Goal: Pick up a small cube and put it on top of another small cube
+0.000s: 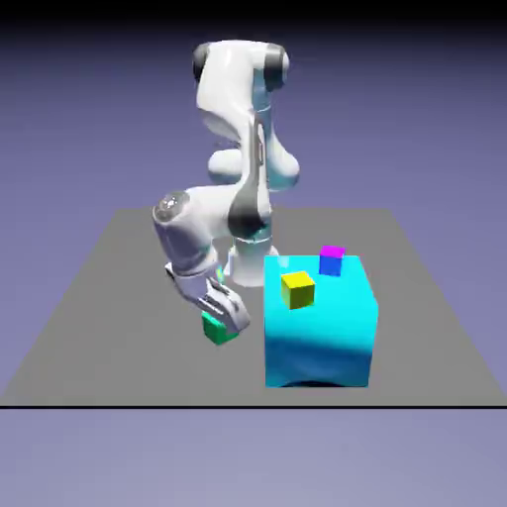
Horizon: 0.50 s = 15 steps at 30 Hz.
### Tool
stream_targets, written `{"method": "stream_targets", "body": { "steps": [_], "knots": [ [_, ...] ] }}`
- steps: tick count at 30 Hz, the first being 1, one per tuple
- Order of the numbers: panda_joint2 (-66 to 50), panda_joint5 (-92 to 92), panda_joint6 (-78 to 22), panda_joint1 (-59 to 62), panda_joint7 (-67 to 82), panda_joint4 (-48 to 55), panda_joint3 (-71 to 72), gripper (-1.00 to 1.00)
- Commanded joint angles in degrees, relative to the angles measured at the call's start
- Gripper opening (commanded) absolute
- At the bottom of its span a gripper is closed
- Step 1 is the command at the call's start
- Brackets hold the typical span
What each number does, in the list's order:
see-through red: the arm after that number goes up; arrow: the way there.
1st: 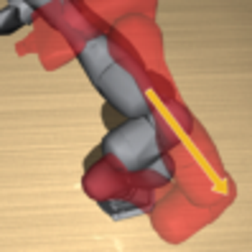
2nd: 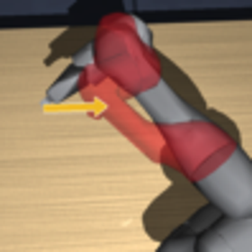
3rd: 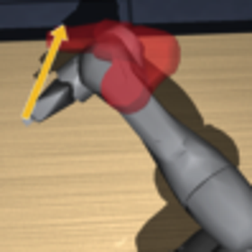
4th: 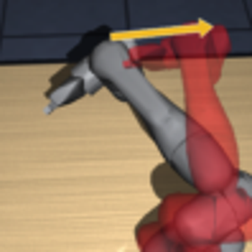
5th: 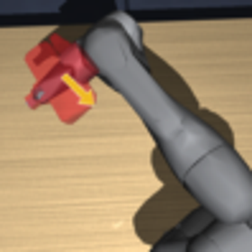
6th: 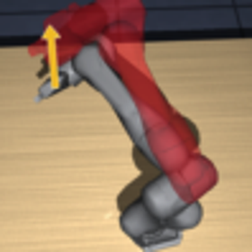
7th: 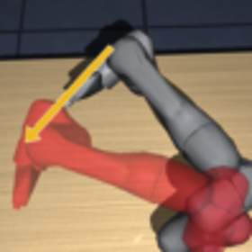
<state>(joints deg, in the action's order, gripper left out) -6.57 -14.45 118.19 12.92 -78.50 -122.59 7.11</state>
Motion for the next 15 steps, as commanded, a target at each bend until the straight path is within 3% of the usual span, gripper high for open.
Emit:
{"method": "stream_targets", "body": {
  "steps": [1, 7, 11, 12, 15],
  "knots": [
    [1.9, 0.4, -2.2, 0.8, -1.5, 0.5, 2.1, -1.0],
    [12.4, 1.9, -13.8, 3.3, -9.5, 2.9, 13.9, -1.0],
    [10.4, 1.6, -4.4, 2.5, -9.2, -4.5, 14.9, -1.0],
    [10.4, 1.6, -4.4, 2.5, -9.2, -4.5, 14.9, 1.0],
    [11.5, 1.7, -9.3, 2.9, -9.3, -0.6, 14.4, 1.0]
  ]
}}
